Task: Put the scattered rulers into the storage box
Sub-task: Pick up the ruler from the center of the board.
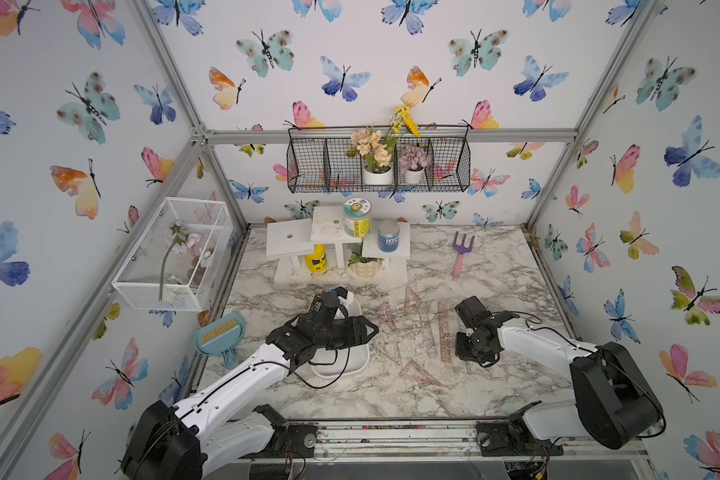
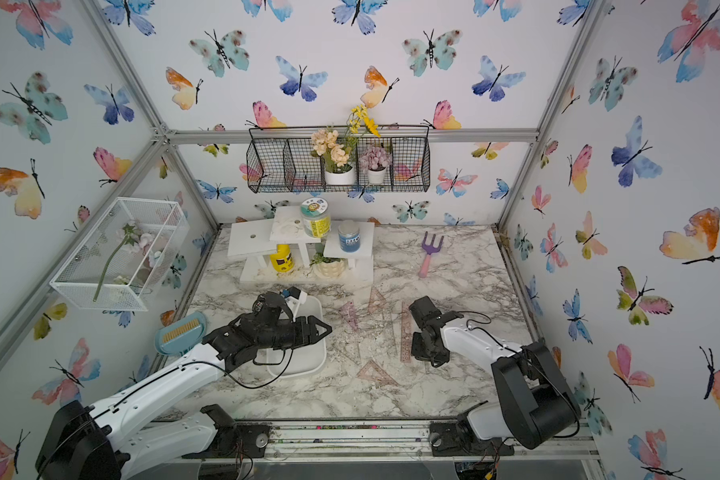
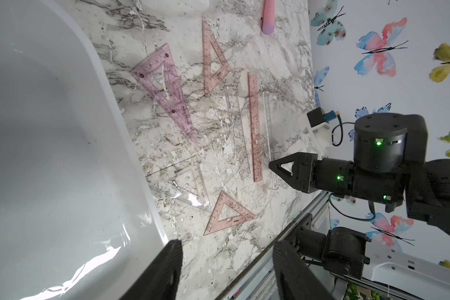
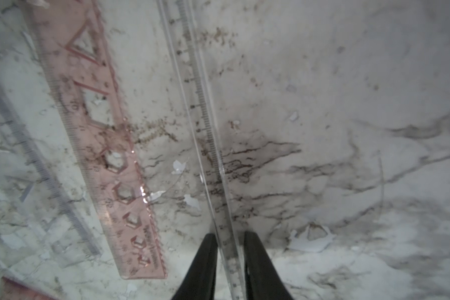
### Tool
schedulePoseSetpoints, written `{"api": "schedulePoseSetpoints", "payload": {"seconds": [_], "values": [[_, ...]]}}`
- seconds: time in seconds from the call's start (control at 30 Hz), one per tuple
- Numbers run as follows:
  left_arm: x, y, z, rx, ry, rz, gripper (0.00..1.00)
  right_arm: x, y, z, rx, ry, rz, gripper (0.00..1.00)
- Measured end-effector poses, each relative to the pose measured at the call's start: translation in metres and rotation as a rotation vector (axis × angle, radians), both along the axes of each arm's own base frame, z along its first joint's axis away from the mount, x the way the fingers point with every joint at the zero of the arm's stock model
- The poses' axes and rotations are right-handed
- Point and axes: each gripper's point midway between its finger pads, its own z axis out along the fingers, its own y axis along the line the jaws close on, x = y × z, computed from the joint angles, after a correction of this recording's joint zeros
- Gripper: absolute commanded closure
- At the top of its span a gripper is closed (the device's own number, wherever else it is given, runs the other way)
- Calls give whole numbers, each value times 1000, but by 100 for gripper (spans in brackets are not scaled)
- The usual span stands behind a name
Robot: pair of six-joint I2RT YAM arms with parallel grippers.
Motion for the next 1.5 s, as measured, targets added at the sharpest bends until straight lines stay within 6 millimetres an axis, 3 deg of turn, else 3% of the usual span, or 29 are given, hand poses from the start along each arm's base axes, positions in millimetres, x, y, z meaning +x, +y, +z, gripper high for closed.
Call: {"api": "schedulePoseSetpoints", "payload": {"seconds": [0.13, 0.33, 0.47, 0.6, 0.83, 0.97, 1.17, 1.5], "values": [[0, 0, 1, -1, -2, 0, 39, 1, 0, 0, 1, -5, -4, 98], [-1, 1, 3, -3, -8, 0, 39, 2, 1, 2, 11, -23, -8, 99], [-3, 3, 5, 7, -9, -5, 39, 8, 4, 14, 40, -76, -8, 98], [4, 1, 21, 5, -53, -4, 40, 27, 15, 47, 102, -189, -6, 98], [17, 0, 59, -14, -140, -1, 39, 70, 45, 130, 268, -446, 35, 98], [34, 12, 72, -27, -167, 49, 39, 82, 66, 161, 368, -516, 87, 98], [47, 26, 91, -65, -202, 77, 37, 82, 103, 192, 575, -557, 201, 98], [34, 16, 131, -210, -294, -49, 41, 61, 162, 245, 974, -552, 411, 98]]}}
